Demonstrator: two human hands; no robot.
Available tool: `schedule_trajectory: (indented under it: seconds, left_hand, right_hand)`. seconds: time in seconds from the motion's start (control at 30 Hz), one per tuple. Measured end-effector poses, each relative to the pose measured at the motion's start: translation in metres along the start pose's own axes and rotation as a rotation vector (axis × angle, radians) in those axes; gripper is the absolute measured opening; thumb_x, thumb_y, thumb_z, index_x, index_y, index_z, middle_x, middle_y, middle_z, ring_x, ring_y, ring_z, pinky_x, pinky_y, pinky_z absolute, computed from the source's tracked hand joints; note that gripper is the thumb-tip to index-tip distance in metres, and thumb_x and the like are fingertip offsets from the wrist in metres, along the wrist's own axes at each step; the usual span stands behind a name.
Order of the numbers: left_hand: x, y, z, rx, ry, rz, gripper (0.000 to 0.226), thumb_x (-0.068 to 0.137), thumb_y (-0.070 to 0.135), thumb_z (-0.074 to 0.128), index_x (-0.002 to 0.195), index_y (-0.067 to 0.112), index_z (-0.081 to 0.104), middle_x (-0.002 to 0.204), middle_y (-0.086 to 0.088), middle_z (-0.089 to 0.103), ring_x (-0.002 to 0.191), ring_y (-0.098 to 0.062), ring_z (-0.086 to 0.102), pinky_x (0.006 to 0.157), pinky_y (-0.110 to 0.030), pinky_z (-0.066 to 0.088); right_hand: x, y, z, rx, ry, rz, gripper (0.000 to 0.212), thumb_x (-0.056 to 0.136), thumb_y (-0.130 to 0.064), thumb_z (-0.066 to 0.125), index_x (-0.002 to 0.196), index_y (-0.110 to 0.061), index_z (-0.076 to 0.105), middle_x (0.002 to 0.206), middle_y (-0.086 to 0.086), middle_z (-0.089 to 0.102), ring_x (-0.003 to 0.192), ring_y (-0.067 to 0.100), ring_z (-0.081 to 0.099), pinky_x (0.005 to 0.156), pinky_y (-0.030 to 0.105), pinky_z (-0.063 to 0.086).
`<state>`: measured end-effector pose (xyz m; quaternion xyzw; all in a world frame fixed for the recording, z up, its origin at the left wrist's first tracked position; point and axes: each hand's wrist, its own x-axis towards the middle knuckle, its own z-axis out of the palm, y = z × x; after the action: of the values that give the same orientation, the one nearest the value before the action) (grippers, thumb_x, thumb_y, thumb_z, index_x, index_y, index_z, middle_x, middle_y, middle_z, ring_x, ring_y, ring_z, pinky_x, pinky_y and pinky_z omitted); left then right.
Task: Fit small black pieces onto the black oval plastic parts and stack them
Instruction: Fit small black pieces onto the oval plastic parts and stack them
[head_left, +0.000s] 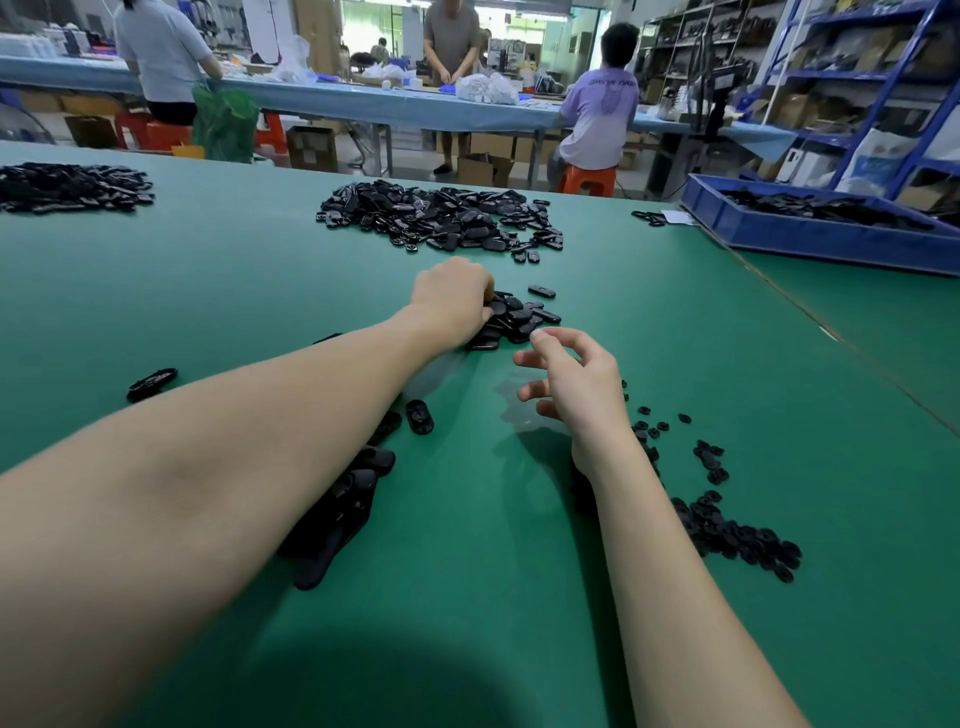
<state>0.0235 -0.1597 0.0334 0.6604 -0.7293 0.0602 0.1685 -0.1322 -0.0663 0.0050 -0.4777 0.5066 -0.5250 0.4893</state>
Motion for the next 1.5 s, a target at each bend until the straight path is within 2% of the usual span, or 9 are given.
schedule_trajectory:
  seconds: [0.27,0.4,0.57,0.93,1.07,1.17,1.23,1.33,1.5]
  left_hand:
    - [-0.036,-0.008,-0.019,-0.285,0.029,-0.082,0.017,0.091,0.034,0.066,0.107,0.027,0.068,0.110,0.003,0.066,0.107,-0.020,0.060,0.084,-0.031,0.048]
    - [-0.072,-0.019,-0.036,-0.325,-0.184,-0.100,0.014,0.091,0.040,0.067,0.099,0.030,0.072,0.105,0.005,0.071,0.100,-0.017,0.064,0.091,-0.032,0.052]
    - [-0.100,-0.026,-0.058,-0.141,-0.503,-0.091,0.027,0.087,0.051,0.069,0.111,0.039,0.065,0.116,0.009,0.068,0.106,-0.017,0.061,0.100,-0.035,0.049]
    - [-0.115,-0.019,-0.054,-0.171,-0.469,-0.049,0.024,0.075,0.030,0.085,0.093,0.034,0.070,0.102,0.006,0.070,0.092,-0.016,0.067,0.088,-0.034,0.057]
    - [-0.115,-0.011,-0.047,-0.217,-0.370,0.011,0.004,0.086,0.030,0.075,0.090,0.028,0.075,0.092,0.003,0.074,0.087,-0.016,0.069,0.085,-0.033,0.057]
    - [-0.114,-0.007,-0.043,-0.391,-0.289,-0.033,0.012,0.094,0.032,0.068,0.087,0.028,0.076,0.075,0.012,0.071,0.072,-0.003,0.065,0.069,-0.019,0.051]
    - [-0.115,-0.003,-0.039,-0.629,-0.287,-0.107,0.014,0.095,0.031,0.066,0.087,0.024,0.075,0.072,0.010,0.075,0.069,-0.001,0.069,0.065,-0.013,0.050]
    - [-0.118,0.007,-0.034,-1.067,-0.327,-0.257,0.009,0.098,0.018,0.063,0.100,0.015,0.071,0.080,-0.005,0.078,0.084,-0.020,0.077,0.078,-0.027,0.061]
    - [-0.119,0.012,-0.029,-1.269,-0.314,-0.310,0.018,0.098,0.007,0.060,0.114,0.011,0.067,0.086,-0.012,0.077,0.078,-0.018,0.077,0.071,-0.022,0.061]
  right_hand:
    - [-0.001,-0.001,-0.002,-0.047,0.011,-0.004,0.009,0.099,-0.031,0.063,0.104,-0.025,0.066,0.077,-0.014,0.076,0.046,0.007,0.053,0.047,0.017,0.041]
    - [-0.003,-0.001,-0.001,-0.100,-0.024,-0.007,0.008,0.099,-0.029,0.063,0.102,-0.024,0.067,0.075,-0.014,0.076,0.048,0.006,0.053,0.050,0.020,0.040]
    - [-0.005,-0.003,0.003,-0.207,-0.108,-0.010,0.010,0.098,-0.030,0.064,0.100,-0.022,0.069,0.078,-0.014,0.077,0.048,0.006,0.055,0.050,0.020,0.041]
    - [-0.003,-0.021,-0.019,-0.628,-0.104,-0.099,0.011,0.093,-0.029,0.062,0.085,-0.027,0.069,0.075,-0.019,0.075,0.045,0.000,0.056,0.042,0.009,0.039]
    - [0.000,-0.021,-0.027,-0.701,-0.046,-0.095,0.012,0.090,-0.029,0.060,0.083,-0.027,0.070,0.075,-0.018,0.075,0.054,0.003,0.062,0.059,0.021,0.050]
    - [0.002,-0.020,-0.035,-0.843,0.038,-0.067,0.014,0.090,-0.030,0.058,0.088,-0.029,0.071,0.087,-0.013,0.076,0.086,0.015,0.068,0.080,0.033,0.054]
    - [0.001,-0.021,-0.041,-0.953,0.061,-0.031,0.015,0.091,-0.031,0.058,0.093,-0.031,0.072,0.097,-0.011,0.075,0.097,0.019,0.064,0.076,0.032,0.049]
    - [-0.001,-0.027,-0.048,-1.135,0.018,0.047,0.010,0.087,-0.033,0.065,0.090,-0.033,0.075,0.101,-0.009,0.074,0.098,0.021,0.064,0.070,0.029,0.043]
    - [-0.005,-0.035,-0.049,-1.218,0.001,0.149,0.012,0.076,-0.039,0.080,0.087,-0.036,0.078,0.099,-0.008,0.072,0.098,0.021,0.064,0.073,0.028,0.044]
